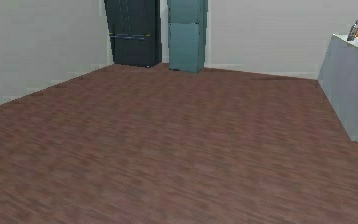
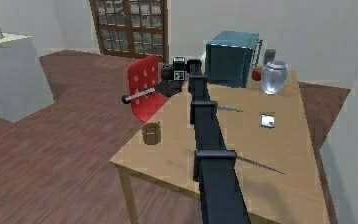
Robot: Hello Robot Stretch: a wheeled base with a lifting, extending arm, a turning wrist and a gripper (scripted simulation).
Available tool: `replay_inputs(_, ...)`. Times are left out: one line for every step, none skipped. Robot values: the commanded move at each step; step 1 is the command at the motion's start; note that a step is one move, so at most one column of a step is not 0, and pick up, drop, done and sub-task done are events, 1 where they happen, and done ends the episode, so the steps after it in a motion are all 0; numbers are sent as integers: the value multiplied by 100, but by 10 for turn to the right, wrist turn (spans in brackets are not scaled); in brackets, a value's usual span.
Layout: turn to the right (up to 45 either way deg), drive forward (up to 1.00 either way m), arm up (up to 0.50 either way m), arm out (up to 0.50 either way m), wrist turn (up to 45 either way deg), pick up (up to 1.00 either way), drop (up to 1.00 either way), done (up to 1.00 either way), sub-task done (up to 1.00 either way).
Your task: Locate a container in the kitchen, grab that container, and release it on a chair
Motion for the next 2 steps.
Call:
replay_inputs(0,0,0,0,210,0,0,0,0)
replay_inputs(0,0,-30,0,0,0,0,0,0)
